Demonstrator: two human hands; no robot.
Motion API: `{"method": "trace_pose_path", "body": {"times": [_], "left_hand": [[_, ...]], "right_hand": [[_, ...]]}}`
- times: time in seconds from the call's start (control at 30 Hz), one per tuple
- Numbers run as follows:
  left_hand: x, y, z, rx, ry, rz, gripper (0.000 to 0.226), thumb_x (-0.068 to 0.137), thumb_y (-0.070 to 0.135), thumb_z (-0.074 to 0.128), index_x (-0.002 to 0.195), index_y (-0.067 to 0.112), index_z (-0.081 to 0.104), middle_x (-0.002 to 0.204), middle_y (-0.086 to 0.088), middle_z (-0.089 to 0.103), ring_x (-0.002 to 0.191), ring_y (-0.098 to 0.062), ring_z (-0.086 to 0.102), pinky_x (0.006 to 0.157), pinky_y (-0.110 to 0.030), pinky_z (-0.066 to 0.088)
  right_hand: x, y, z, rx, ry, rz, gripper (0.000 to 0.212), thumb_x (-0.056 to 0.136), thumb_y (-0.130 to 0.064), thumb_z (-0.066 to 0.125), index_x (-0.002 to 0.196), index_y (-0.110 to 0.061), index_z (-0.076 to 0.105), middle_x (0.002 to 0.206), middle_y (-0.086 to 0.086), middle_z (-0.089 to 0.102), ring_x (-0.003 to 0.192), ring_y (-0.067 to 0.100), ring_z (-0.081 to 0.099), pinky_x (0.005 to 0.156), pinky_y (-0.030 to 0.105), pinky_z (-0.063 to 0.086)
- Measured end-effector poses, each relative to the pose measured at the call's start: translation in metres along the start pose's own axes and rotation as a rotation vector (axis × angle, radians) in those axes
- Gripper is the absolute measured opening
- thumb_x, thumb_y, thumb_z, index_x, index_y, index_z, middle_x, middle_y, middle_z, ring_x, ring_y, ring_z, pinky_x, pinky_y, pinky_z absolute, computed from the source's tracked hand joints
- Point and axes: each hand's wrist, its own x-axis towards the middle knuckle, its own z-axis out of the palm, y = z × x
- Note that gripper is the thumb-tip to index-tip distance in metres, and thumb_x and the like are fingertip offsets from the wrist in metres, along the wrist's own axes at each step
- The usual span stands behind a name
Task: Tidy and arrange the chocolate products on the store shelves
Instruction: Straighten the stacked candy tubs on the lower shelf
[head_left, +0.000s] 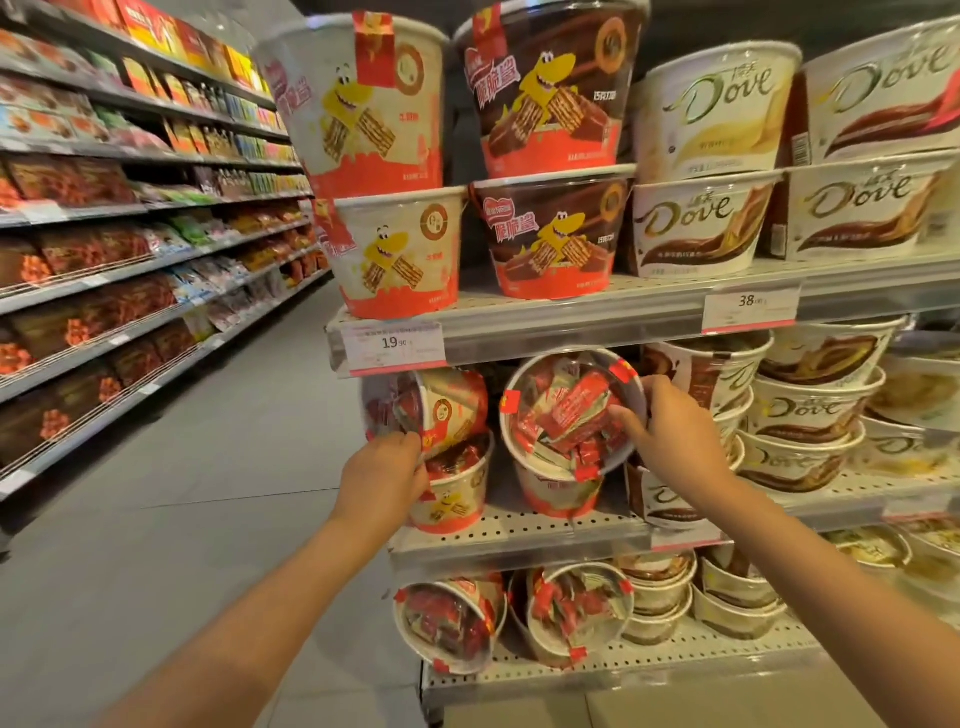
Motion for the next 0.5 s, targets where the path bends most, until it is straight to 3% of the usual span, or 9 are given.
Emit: {"method": "trace_pose_path", "body": {"times": [0.07, 0.13, 0.2, 0.27, 0.33, 0.37, 0.43, 0.47, 0.5], "left_hand": [[0.002, -0.003, -0.008, -0.003, 0.028, 0.078, 0.017, 0.080, 0.016, 0.066, 0.091, 0.006, 0.060, 0.088, -0.012, 0.065, 0.074, -0.027, 0.061, 0.056, -0.032, 0.046], [0.004, -0.005, -0.019, 0.040, 0.080, 0.185, 0.025, 0.064, 0.005, 0.077, 0.084, 0.004, 0.062, 0.076, -0.012, 0.063, 0.063, -0.028, 0.059, 0.046, -0.029, 0.042], [0.005, -0.005, -0.027, 0.097, 0.106, 0.262, 0.036, 0.056, 0.001, 0.080, 0.084, 0.005, 0.059, 0.075, -0.014, 0.059, 0.063, -0.029, 0.056, 0.046, -0.028, 0.041], [0.007, -0.008, -0.032, 0.042, 0.180, 0.240, 0.033, 0.073, 0.006, 0.072, 0.098, 0.011, 0.052, 0.093, -0.016, 0.061, 0.083, -0.034, 0.059, 0.061, -0.034, 0.049], [0.008, -0.014, -0.035, -0.018, 0.218, 0.181, 0.030, 0.091, 0.017, 0.053, 0.120, 0.018, 0.047, 0.123, -0.010, 0.057, 0.112, -0.029, 0.054, 0.089, -0.035, 0.047], [0.010, -0.015, -0.036, -0.014, 0.210, 0.218, 0.032, 0.090, 0.016, 0.056, 0.122, 0.015, 0.048, 0.125, -0.008, 0.057, 0.112, -0.028, 0.055, 0.089, -0.035, 0.048], [0.013, -0.015, -0.033, -0.039, 0.143, 0.303, 0.030, 0.077, 0.009, 0.071, 0.104, 0.008, 0.056, 0.103, -0.012, 0.065, 0.088, -0.030, 0.064, 0.065, -0.034, 0.055], [0.015, -0.014, -0.031, -0.044, 0.124, 0.311, 0.023, 0.077, 0.011, 0.070, 0.097, 0.008, 0.058, 0.095, -0.012, 0.066, 0.081, -0.029, 0.064, 0.062, -0.032, 0.052], [0.017, -0.009, -0.031, -0.091, 0.088, 0.273, 0.019, 0.081, 0.015, 0.066, 0.097, 0.008, 0.058, 0.095, -0.010, 0.065, 0.083, -0.028, 0.063, 0.067, -0.033, 0.049]], "right_hand": [[0.003, -0.001, -0.001, 0.093, -0.044, 0.059, 0.028, 0.092, -0.038, 0.051, 0.099, -0.011, 0.050, 0.080, 0.000, 0.058, 0.075, 0.024, 0.059, 0.057, 0.033, 0.042], [0.007, -0.002, -0.002, 0.157, -0.097, 0.072, 0.024, 0.095, -0.037, 0.046, 0.090, -0.013, 0.048, 0.072, -0.003, 0.053, 0.070, 0.021, 0.055, 0.051, 0.028, 0.034], [0.012, -0.007, -0.004, 0.206, -0.113, 0.071, 0.024, 0.096, -0.035, 0.044, 0.086, -0.013, 0.046, 0.072, -0.004, 0.051, 0.069, 0.018, 0.051, 0.051, 0.025, 0.032], [0.019, -0.012, -0.009, 0.274, -0.090, 0.074, 0.024, 0.096, -0.033, 0.044, 0.087, -0.011, 0.045, 0.073, -0.003, 0.050, 0.072, 0.019, 0.049, 0.054, 0.028, 0.031], [0.025, -0.015, -0.013, 0.280, -0.083, 0.078, 0.026, 0.096, -0.034, 0.044, 0.090, -0.010, 0.045, 0.077, -0.001, 0.051, 0.075, 0.019, 0.048, 0.062, 0.030, 0.031], [0.028, -0.016, -0.013, 0.256, -0.087, 0.083, 0.027, 0.097, -0.036, 0.043, 0.091, -0.010, 0.046, 0.079, 0.001, 0.052, 0.076, 0.019, 0.048, 0.065, 0.030, 0.031], [0.032, -0.016, -0.013, 0.208, -0.077, 0.101, 0.030, 0.097, -0.038, 0.041, 0.092, -0.009, 0.047, 0.081, 0.003, 0.053, 0.076, 0.021, 0.049, 0.065, 0.031, 0.033], [0.035, -0.016, -0.012, 0.200, -0.068, 0.119, 0.032, 0.097, -0.038, 0.041, 0.089, -0.008, 0.047, 0.079, 0.004, 0.053, 0.073, 0.022, 0.050, 0.062, 0.031, 0.033], [0.038, -0.017, -0.011, 0.201, -0.061, 0.142, 0.033, 0.097, -0.037, 0.041, 0.083, -0.008, 0.047, 0.074, 0.003, 0.052, 0.067, 0.021, 0.049, 0.056, 0.031, 0.031]]}}
